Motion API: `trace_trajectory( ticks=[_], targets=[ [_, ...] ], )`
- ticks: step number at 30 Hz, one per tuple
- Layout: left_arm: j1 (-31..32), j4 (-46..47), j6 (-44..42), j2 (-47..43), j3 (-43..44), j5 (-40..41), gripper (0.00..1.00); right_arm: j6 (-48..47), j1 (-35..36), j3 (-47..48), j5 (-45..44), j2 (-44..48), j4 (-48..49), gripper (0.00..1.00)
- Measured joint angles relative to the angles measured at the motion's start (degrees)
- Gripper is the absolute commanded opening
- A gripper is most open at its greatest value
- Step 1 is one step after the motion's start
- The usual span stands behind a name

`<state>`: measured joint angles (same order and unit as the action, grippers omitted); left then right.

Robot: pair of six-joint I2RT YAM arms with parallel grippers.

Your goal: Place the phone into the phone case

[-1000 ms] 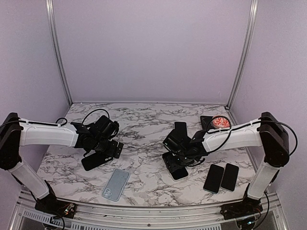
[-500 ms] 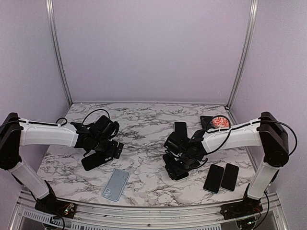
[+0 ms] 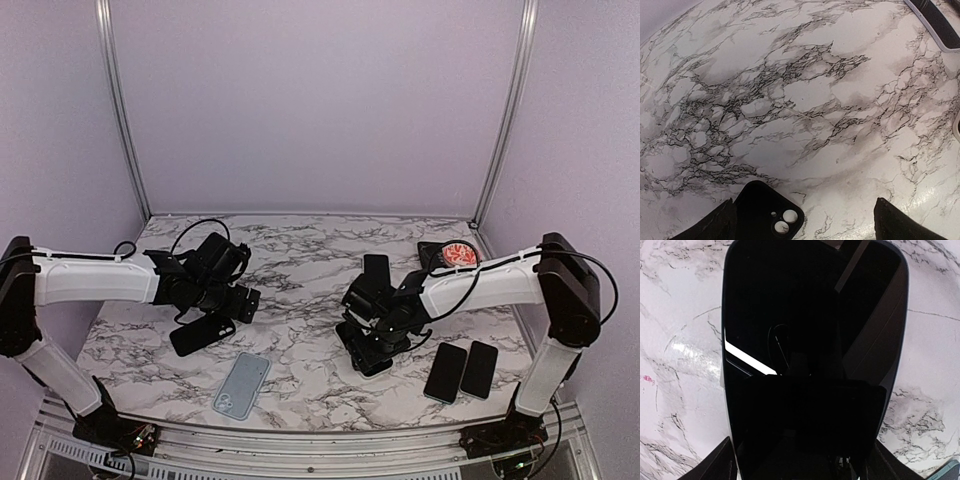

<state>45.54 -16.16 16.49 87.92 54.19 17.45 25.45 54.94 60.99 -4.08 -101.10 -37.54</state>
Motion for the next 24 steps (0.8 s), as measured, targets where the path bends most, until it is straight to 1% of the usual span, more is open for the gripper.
trace_trajectory(
  ticks=[2, 3, 5, 9, 13, 15, 17, 19, 24],
  targets=[
    [0.70, -0.02, 0.11, 0.02, 1.14, 0.15, 0.95, -0.04, 0.00, -0.11, 0.02, 0.26, 0.11, 0.21],
    [1.18, 0.00, 0.24, 0.02, 1.64, 0.37, 0.95, -0.20, 0.00, -0.22, 0.07, 0.46, 0.22, 0.17],
    [2.51, 0.02, 0.66, 0.15, 2.69, 0.85, 0.94, -0.50, 0.00, -0.79, 0.48, 1.09, 0.85, 0.13],
    [5.07, 0.42, 1.79, 0.87, 4.68, 0.96, 0.95, -1.44, 0.00, -2.51, 1.95, 3.37, 2.71, 0.00],
    [5.88, 5.20, 3.78, 0.50, 4.00, -2.19, 0.98, -1.95, 0.00, -3.30, 2.16, 6.54, 5.11, 0.00],
    [5.40, 11.52, 6.40, -1.46, 0.33, -4.94, 0.99, -2.14, 0.00, -3.30, 1.97, 7.58, 7.06, 0.00],
    [4.66, 19.52, 10.58, -4.76, -5.35, -7.96, 0.99, -2.34, 0.00, -3.30, 1.64, 8.24, 9.14, 0.00],
    [4.26, 26.32, 14.36, -6.25, -8.72, -10.47, 0.99, -2.78, 0.00, -3.28, 1.03, 8.59, 11.04, 0.00],
    [4.13, 41.00, 21.92, -3.96, -9.68, -16.24, 0.99, -4.20, 0.13, -2.67, -0.13, 10.01, 15.80, 0.00]
  ],
)
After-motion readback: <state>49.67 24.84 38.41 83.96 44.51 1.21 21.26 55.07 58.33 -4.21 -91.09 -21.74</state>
